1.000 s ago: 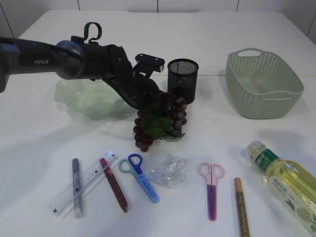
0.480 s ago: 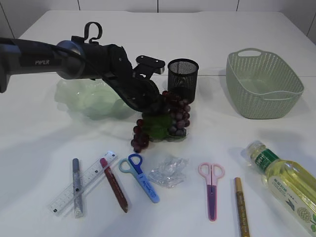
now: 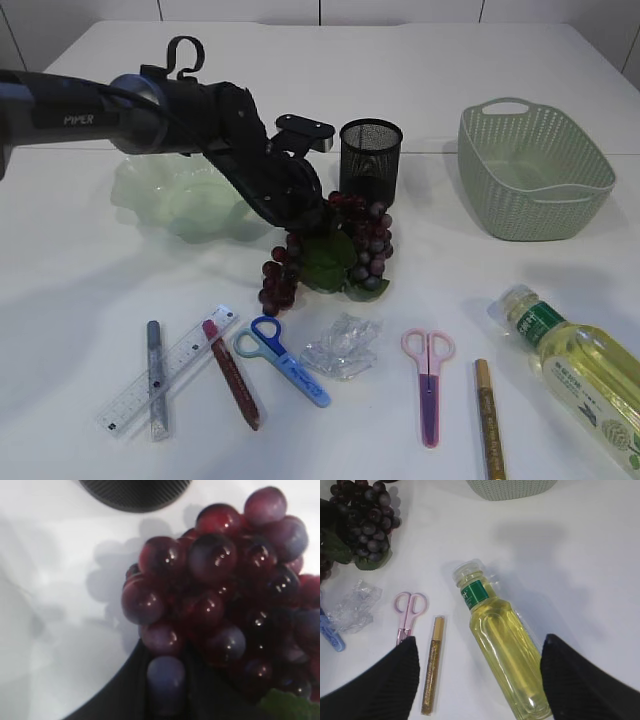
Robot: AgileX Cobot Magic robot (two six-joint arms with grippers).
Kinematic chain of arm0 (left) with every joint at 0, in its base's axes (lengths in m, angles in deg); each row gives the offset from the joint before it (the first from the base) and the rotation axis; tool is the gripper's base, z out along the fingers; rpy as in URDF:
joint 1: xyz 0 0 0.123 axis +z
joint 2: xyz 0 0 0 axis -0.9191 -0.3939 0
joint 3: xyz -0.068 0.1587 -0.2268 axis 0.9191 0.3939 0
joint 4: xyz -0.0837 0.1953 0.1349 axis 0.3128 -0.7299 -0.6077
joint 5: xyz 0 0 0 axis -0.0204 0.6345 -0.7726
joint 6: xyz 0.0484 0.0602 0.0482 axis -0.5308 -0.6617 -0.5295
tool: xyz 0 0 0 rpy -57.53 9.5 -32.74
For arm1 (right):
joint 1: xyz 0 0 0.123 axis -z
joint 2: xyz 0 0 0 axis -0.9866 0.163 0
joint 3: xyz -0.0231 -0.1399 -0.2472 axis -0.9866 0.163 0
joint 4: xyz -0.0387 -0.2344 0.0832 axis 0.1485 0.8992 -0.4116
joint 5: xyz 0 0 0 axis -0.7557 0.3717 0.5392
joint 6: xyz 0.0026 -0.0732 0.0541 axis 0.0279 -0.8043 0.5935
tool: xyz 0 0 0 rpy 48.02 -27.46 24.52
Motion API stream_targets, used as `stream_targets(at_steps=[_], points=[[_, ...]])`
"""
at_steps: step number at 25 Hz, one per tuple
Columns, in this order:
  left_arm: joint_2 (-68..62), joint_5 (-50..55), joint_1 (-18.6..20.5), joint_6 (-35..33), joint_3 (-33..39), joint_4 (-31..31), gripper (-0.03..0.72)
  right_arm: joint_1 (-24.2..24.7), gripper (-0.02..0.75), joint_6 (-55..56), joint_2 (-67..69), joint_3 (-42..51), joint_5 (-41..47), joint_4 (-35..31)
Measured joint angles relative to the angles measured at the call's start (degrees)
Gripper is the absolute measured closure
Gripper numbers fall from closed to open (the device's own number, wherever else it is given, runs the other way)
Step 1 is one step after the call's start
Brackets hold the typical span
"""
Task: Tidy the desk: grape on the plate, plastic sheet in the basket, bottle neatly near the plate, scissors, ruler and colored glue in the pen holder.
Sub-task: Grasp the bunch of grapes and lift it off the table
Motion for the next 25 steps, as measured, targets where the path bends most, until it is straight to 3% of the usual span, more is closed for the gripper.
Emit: stream_targets(at_steps=[25], points=[[11.74, 6.62, 0.0, 0.0, 0.2, -1.9, 0.623, 0.0, 0.155, -0.39, 0.0, 0.0, 0.09, -0.12]])
